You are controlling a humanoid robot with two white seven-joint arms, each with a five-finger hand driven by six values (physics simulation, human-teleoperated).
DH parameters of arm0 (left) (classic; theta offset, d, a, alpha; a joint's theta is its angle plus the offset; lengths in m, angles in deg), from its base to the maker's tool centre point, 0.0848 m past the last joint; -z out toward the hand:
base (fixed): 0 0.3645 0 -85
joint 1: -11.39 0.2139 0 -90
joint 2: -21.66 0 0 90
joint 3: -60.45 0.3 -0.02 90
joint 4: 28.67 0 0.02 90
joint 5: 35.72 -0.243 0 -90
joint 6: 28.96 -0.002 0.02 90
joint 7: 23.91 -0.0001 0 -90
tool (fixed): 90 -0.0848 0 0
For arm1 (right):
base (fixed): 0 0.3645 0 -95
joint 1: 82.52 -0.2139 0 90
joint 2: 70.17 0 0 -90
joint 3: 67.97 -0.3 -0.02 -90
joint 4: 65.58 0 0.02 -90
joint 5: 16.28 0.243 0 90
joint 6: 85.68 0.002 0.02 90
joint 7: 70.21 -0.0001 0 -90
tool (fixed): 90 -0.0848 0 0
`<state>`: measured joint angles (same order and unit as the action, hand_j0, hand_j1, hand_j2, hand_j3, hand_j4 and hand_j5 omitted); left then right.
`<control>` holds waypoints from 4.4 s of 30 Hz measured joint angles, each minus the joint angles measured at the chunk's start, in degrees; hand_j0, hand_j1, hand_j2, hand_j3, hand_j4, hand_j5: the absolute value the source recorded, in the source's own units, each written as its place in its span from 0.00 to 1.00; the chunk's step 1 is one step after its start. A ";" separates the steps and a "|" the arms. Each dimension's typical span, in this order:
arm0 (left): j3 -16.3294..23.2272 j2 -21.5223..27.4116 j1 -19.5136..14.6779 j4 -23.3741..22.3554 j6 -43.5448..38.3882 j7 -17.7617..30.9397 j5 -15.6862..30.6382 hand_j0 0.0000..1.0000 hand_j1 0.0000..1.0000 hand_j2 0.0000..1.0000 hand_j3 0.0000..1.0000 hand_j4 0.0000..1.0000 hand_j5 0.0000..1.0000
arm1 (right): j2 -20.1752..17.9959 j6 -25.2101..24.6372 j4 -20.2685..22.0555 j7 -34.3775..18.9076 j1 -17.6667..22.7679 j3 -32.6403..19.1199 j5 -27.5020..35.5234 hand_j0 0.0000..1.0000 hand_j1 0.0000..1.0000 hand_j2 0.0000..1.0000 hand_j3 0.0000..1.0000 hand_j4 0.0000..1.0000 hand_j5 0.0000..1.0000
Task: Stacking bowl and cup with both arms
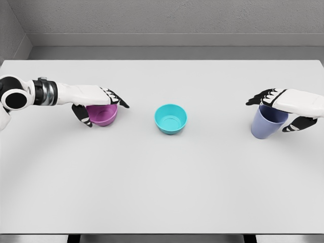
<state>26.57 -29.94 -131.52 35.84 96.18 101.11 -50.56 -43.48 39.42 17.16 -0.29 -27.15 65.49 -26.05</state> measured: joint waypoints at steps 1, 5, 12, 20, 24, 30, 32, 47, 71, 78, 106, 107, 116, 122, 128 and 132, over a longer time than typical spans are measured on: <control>0.01 -0.01 0.00 -0.09 0.00 0.00 0.00 1.00 1.00 1.00 1.00 1.00 1.00 | 0.17 0.00 -0.11 -0.02 0.00 0.00 -0.03 1.00 1.00 1.00 1.00 1.00 1.00; -0.04 -0.01 0.26 -0.29 0.00 0.00 -0.05 1.00 1.00 1.00 1.00 1.00 1.00 | 0.57 0.00 -0.41 -0.06 0.00 0.12 -0.17 1.00 1.00 1.00 1.00 1.00 1.00; -0.15 -0.51 0.35 -0.69 0.00 0.00 -0.44 1.00 1.00 1.00 1.00 1.00 1.00 | 0.91 0.00 -0.63 -0.07 0.00 0.26 -0.25 1.00 1.00 1.00 1.00 1.00 1.00; -0.61 -0.71 0.35 -0.79 0.00 0.00 -0.63 0.98 0.98 0.98 0.98 0.98 0.98 | 1.11 0.00 -0.66 -0.07 0.00 0.34 -0.32 1.00 1.00 1.00 1.00 1.00 1.00; -0.74 -0.66 0.35 -0.76 0.00 0.01 -0.53 0.95 0.95 0.95 0.95 0.95 0.95 | 1.24 0.00 -0.67 -0.07 0.00 0.35 -0.35 1.00 1.00 1.00 1.00 1.00 1.00; -0.83 -0.65 0.35 -0.72 0.01 0.01 -0.42 0.91 0.91 0.91 0.91 0.91 0.91 | 1.81 0.00 -0.96 -0.12 0.00 0.35 -0.44 1.00 1.00 1.00 1.00 1.00 1.00; -0.84 -0.65 0.35 -0.71 0.01 0.00 -0.39 0.91 0.91 0.91 0.91 0.91 0.91 | 1.83 0.00 -0.98 -0.11 0.00 0.36 -0.46 1.00 1.00 1.00 1.00 1.00 1.00; -1.22 -0.64 0.53 -0.52 0.02 0.01 -0.27 0.84 0.84 0.84 0.84 0.84 0.84 | 1.93 0.00 -1.08 -0.07 0.00 1.17 -0.53 1.00 1.00 1.00 1.00 1.00 1.00; -3.79 -0.35 0.35 3.41 0.05 -0.02 -0.30 0.79 0.79 0.79 0.79 0.79 0.79 | 2.84 0.00 -3.20 -0.15 -0.53 1.41 -0.87 1.00 1.00 1.00 1.00 1.00 1.00; -3.80 -0.59 -0.09 4.79 0.03 -0.01 -0.48 0.78 0.78 0.78 0.78 0.78 0.78 | 3.43 0.00 -3.80 -0.19 -0.53 1.63 -1.24 0.93 0.93 0.93 0.93 0.93 0.93; -3.53 -5.02 -1.85 8.64 0.04 0.02 -2.02 0.77 0.77 0.77 0.77 0.77 0.77 | 3.15 0.02 -4.00 -1.76 -2.72 1.67 -2.22 0.70 0.70 0.70 0.70 0.70 0.70; -3.52 -5.27 -1.93 8.66 0.03 0.02 -2.00 0.77 0.77 0.77 0.77 0.77 0.77 | 3.11 0.02 -4.00 -1.79 -2.90 1.67 -2.24 0.70 0.70 0.70 0.70 0.70 0.70; -3.40 -7.69 -2.29 8.67 0.04 0.02 -2.55 0.77 0.77 0.77 0.77 0.77 0.77 | 2.91 0.02 -4.00 -1.82 -3.25 1.55 -2.28 0.69 0.69 0.69 0.69 0.69 0.69; -3.31 -9.23 -2.46 8.62 0.04 0.02 -2.79 0.76 0.76 0.76 0.76 0.76 0.76 | 2.80 0.02 -4.00 -1.82 -3.43 1.51 -2.29 0.65 0.65 0.65 0.65 0.65 0.65; -3.25 -11.15 -2.55 8.60 0.04 0.02 -3.65 0.76 0.76 0.76 0.76 0.76 0.76 | 2.73 0.02 -4.00 -1.82 -3.87 1.43 -2.28 0.65 0.65 0.65 0.65 0.65 0.65; -3.24 -12.23 -2.55 8.49 0.04 0.02 -3.96 0.76 0.76 0.76 0.76 0.76 0.76 | 2.67 0.02 -3.96 -1.82 -3.96 1.42 -2.28 0.65 0.65 0.65 0.65 0.65 0.65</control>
<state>23.33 -42.17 -134.07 44.33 96.22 101.13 -54.52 -40.81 39.44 13.19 -2.11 -31.11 66.91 -28.33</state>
